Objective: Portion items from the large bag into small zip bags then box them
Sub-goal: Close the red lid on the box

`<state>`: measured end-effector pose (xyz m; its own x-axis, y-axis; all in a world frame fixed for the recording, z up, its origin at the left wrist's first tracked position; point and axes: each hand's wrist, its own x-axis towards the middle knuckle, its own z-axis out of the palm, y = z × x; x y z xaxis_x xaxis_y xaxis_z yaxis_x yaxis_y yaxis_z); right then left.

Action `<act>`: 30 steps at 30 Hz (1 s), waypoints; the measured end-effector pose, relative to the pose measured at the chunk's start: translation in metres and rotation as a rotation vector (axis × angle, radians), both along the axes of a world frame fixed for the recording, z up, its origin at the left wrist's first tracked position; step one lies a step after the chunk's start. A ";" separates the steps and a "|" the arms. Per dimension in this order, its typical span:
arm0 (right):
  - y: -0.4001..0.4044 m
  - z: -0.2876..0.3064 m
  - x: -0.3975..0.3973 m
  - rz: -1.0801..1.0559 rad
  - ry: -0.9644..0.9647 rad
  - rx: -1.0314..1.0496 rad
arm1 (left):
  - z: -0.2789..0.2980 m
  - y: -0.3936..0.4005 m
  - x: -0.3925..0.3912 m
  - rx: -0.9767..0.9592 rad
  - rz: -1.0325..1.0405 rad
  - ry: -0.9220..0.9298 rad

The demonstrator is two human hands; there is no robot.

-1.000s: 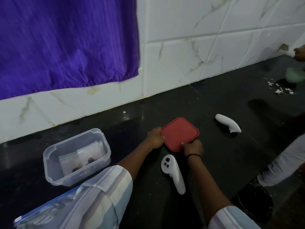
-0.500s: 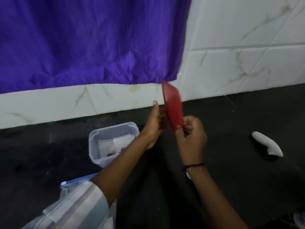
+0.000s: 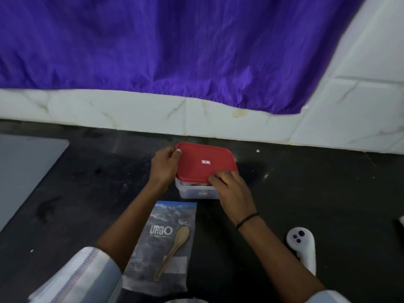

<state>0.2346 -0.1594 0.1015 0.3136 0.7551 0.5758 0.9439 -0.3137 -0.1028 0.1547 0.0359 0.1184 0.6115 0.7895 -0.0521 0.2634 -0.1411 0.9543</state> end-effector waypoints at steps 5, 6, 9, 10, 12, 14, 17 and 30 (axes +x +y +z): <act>0.004 -0.007 -0.003 0.042 0.070 -0.076 | -0.019 0.010 -0.008 0.281 -0.015 0.190; 0.004 -0.009 -0.002 0.040 0.082 -0.093 | -0.024 0.011 -0.009 0.288 -0.024 0.196; 0.005 -0.008 0.000 0.031 0.117 -0.124 | -0.031 0.015 -0.006 0.300 -0.041 0.188; 0.005 -0.008 0.000 0.022 0.125 -0.135 | -0.030 0.016 -0.005 0.301 -0.050 0.184; 0.006 -0.008 0.001 -0.015 0.146 -0.147 | -0.029 0.017 -0.002 0.304 -0.064 0.179; 0.005 -0.010 0.002 -0.069 0.189 -0.133 | -0.030 0.017 0.001 0.312 -0.063 0.168; 0.002 -0.014 0.003 -0.183 0.267 -0.087 | -0.034 0.012 0.001 0.324 -0.046 0.141; -0.010 -0.033 0.014 -0.177 0.230 -0.104 | -0.037 0.009 0.002 0.364 -0.025 0.170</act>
<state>0.2486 -0.1693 0.0683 0.5588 0.7282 0.3968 0.8293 -0.4914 -0.2661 0.1565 0.0447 0.0812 0.6374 0.7602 0.1259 0.4054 -0.4698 0.7842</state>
